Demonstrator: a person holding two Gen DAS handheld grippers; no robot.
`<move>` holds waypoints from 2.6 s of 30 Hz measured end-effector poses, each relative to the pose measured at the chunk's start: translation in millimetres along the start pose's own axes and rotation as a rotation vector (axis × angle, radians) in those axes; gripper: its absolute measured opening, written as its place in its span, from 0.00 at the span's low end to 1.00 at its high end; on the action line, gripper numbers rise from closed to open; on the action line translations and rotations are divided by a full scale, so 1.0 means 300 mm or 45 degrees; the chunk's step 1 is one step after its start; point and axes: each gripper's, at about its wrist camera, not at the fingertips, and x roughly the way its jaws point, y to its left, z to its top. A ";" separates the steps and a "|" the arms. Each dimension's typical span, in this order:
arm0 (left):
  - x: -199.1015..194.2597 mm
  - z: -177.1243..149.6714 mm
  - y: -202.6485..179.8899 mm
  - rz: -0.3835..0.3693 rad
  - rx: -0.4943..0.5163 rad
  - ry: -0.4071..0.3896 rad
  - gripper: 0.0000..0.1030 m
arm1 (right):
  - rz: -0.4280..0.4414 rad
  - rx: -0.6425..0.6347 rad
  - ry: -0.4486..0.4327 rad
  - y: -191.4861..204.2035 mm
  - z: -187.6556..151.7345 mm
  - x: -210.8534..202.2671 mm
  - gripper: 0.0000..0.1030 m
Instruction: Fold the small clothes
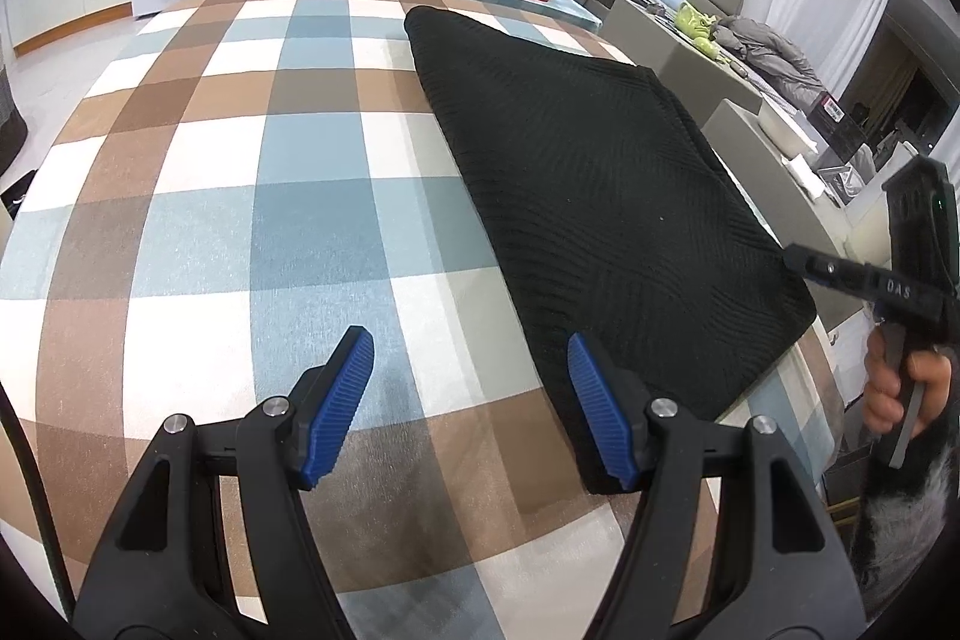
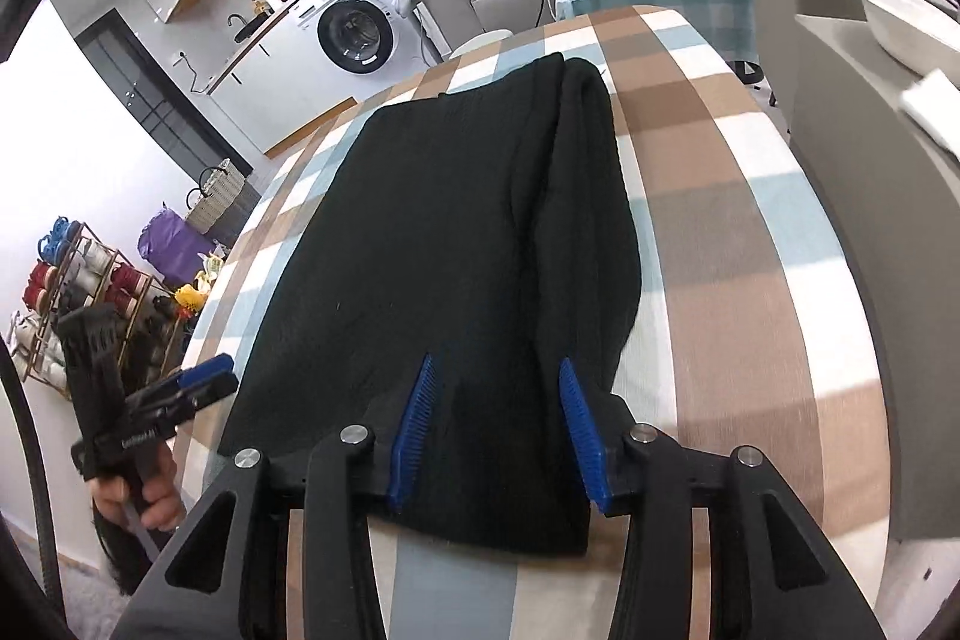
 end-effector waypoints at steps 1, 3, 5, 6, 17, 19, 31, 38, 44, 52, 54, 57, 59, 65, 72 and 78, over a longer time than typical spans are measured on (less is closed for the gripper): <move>0.000 -0.002 0.000 0.004 0.004 0.000 0.63 | 0.001 0.004 -0.001 0.001 -0.008 -0.003 0.43; -0.004 -0.006 -0.001 0.005 0.005 -0.002 0.63 | 0.004 -0.001 -0.003 0.008 -0.023 -0.012 0.43; -0.007 -0.007 -0.003 0.001 0.005 -0.003 0.63 | 0.010 -0.034 0.001 0.018 -0.023 -0.007 0.43; -0.010 -0.008 -0.006 0.001 0.008 -0.005 0.63 | 0.006 -0.050 0.006 0.026 -0.026 -0.006 0.43; -0.022 -0.010 -0.020 -0.004 0.017 -0.011 0.63 | -0.037 -0.219 -0.012 0.100 -0.022 -0.011 0.08; -0.019 -0.009 -0.022 -0.014 0.016 -0.009 0.63 | -0.090 -0.198 0.036 0.081 -0.024 0.009 0.08; 0.088 0.009 -0.104 -0.152 0.044 0.083 0.63 | -0.143 -0.028 0.027 -0.042 -0.008 0.014 0.46; 0.169 0.036 -0.114 -0.243 -0.032 0.075 0.35 | -0.058 0.007 0.018 -0.059 0.003 0.067 0.46; 0.164 0.045 -0.080 -0.232 -0.069 0.053 0.13 | -0.056 -0.049 0.014 -0.009 0.015 0.110 0.27; 0.109 0.044 -0.013 -0.065 -0.062 -0.006 0.13 | 0.003 -0.107 0.062 0.097 0.046 0.207 0.27; 0.089 0.041 0.019 -0.021 -0.073 -0.022 0.13 | 0.015 -0.133 0.075 0.133 0.058 0.239 0.27; 0.066 0.036 0.067 0.018 -0.090 -0.039 0.13 | 0.027 -0.173 0.086 0.193 0.078 0.289 0.27; 0.050 0.034 0.100 0.053 -0.101 -0.052 0.13 | 0.043 -0.187 0.096 0.227 0.092 0.323 0.27; 0.007 0.032 0.223 0.089 -0.172 -0.074 0.13 | 0.073 -0.226 0.114 0.309 0.103 0.387 0.27; 0.004 0.027 0.231 0.094 -0.154 -0.079 0.13 | 0.070 -0.202 0.114 0.296 0.093 0.372 0.27; 0.008 0.034 0.247 0.075 -0.145 -0.069 0.17 | 0.112 -0.253 0.091 0.321 0.079 0.298 0.30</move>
